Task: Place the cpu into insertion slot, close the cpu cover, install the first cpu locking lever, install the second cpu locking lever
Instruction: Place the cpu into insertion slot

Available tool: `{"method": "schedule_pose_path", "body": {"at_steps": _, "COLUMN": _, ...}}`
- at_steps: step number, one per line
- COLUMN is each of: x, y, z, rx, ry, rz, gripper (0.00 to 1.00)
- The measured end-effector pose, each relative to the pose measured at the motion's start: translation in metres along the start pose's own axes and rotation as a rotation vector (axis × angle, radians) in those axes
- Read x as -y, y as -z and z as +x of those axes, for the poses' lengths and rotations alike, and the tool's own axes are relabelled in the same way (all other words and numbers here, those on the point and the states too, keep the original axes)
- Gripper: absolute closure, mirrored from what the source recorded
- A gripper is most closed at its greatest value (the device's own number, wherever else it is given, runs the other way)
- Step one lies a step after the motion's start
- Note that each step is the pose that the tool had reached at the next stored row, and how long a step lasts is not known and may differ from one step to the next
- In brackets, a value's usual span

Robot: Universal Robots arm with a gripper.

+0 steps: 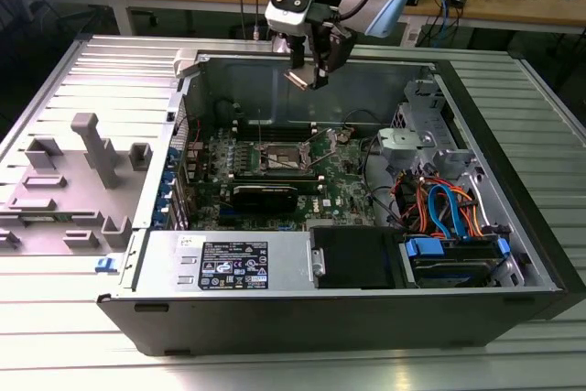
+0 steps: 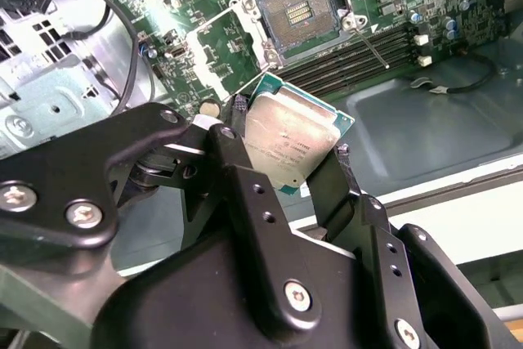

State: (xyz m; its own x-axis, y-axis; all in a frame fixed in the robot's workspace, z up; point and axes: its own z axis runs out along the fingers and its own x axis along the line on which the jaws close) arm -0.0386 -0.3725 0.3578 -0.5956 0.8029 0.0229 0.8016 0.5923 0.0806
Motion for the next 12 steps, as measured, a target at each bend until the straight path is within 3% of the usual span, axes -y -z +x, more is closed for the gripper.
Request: {"method": "schedule_pose_path", "body": {"at_steps": 12, "x": 0.0017, "y": -0.0039, "z": -0.0019, "rx": 0.0105, "ry": -0.128, "rz": -0.0029, "gripper": 0.45}}
